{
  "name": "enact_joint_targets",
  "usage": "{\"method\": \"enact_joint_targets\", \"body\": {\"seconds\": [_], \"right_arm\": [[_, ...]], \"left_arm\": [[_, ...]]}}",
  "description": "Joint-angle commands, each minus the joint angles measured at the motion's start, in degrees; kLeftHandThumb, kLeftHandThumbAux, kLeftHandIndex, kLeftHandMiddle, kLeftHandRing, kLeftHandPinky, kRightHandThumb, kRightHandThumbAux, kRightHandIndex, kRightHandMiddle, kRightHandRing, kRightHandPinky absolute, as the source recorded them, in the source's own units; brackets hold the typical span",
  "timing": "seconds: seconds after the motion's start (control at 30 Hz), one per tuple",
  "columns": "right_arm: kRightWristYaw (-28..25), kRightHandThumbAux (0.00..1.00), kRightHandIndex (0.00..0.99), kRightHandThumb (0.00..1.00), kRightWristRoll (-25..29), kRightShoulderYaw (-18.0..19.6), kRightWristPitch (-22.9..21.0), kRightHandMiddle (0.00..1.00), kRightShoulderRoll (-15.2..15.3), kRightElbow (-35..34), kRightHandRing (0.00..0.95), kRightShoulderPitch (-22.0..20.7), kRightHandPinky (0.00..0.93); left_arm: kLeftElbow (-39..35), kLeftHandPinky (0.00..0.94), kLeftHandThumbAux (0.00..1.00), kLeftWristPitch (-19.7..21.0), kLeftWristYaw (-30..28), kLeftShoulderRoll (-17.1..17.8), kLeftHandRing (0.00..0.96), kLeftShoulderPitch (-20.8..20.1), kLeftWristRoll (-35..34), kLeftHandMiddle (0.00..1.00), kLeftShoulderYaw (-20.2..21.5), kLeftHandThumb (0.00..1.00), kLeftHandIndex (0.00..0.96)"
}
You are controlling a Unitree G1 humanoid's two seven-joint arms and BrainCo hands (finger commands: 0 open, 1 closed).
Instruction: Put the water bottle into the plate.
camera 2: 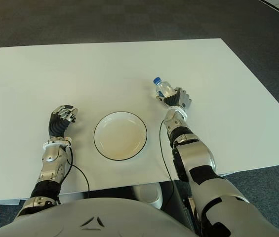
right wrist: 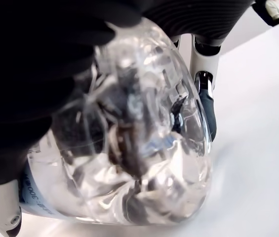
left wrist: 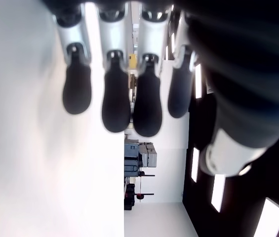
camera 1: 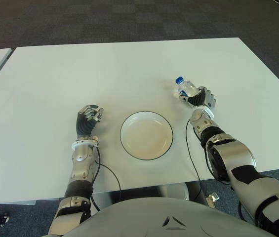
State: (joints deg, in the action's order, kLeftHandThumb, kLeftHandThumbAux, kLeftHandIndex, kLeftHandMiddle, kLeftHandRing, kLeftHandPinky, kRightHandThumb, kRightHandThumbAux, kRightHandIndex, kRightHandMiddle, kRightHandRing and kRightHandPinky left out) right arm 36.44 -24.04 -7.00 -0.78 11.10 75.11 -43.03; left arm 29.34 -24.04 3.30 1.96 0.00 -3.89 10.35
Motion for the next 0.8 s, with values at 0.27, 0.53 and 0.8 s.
{"method": "enact_joint_targets", "body": {"seconds": [0.27, 0.53, 0.8], "right_arm": [[-5.03, 0.728, 0.435, 0.704, 11.15, 9.07, 8.62, 0.814, -2.09, -1.54, 0.817, 1.21, 0.808], [-10.04, 0.729, 0.435, 0.704, 15.23, 12.22, 17.58, 0.798, -2.13, -3.02, 0.808, 2.46, 0.823], [-12.4, 0.731, 0.437, 0.703, 14.12, 11.16, 27.87, 0.825, -1.16, -4.11, 0.846, 3.37, 0.878]], "left_arm": [[1.44, 0.64, 0.712, 1.17, -0.65, -0.07, 0.657, 1.42, -0.02, 0.673, -0.16, 0.708, 0.436], [1.39, 0.635, 0.712, 1.75, -0.28, -0.28, 0.653, 1.42, -0.61, 0.672, 0.02, 0.709, 0.436], [1.44, 0.629, 0.712, 1.89, 0.18, -0.36, 0.649, 1.38, -0.5, 0.669, 0.03, 0.709, 0.435]]}}
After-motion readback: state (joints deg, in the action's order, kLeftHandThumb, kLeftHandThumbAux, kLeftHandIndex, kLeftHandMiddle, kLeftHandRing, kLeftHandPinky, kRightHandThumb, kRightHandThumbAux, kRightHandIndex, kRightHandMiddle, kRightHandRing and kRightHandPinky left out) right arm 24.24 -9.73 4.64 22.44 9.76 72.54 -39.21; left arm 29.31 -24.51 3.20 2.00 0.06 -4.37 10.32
